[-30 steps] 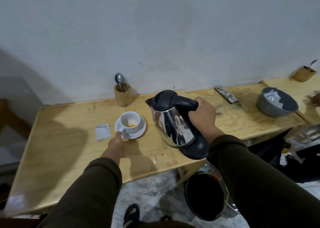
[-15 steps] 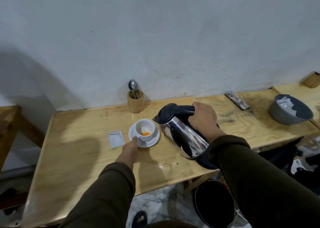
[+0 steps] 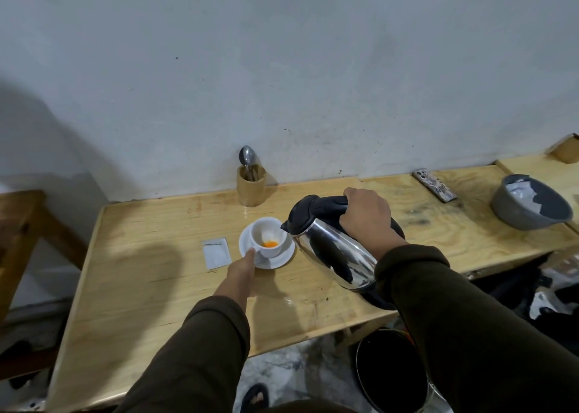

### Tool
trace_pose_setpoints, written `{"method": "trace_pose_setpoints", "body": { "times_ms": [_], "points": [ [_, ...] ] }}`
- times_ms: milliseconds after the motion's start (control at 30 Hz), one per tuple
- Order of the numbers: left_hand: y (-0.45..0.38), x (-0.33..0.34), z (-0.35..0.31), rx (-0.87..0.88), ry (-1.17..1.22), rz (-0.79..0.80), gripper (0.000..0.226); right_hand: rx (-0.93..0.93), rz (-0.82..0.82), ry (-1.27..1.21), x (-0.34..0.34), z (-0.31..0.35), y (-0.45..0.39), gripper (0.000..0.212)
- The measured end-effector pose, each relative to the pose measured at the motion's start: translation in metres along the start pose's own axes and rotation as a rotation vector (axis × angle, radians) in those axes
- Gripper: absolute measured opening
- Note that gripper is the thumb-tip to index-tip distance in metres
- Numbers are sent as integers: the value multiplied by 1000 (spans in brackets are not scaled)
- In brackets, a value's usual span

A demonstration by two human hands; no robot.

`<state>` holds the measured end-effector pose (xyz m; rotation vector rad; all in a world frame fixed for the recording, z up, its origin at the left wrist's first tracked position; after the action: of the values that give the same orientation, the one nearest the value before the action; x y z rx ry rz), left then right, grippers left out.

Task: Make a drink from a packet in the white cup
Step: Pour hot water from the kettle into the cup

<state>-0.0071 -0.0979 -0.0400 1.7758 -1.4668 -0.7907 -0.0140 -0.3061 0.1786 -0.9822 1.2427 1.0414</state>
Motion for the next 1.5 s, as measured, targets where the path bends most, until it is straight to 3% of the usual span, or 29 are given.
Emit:
{"method": "trace_pose_setpoints", "body": {
  "times_ms": [1500],
  "points": [
    [0, 2, -6, 1, 10, -16, 67, -20, -11, 146, -10, 4, -5, 25]
  ]
}}
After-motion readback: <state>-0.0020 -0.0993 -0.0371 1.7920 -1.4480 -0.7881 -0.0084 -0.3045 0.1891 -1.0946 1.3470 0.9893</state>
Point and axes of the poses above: each hand's wrist, its own y-axis away from the middle knuckle, its own x-axis out of the palm, z = x × y, the point moved 4 cm from there along -y, towards the middle knuckle, and after that the axes turned 2 degrees about -z, right-handed, at the moved point
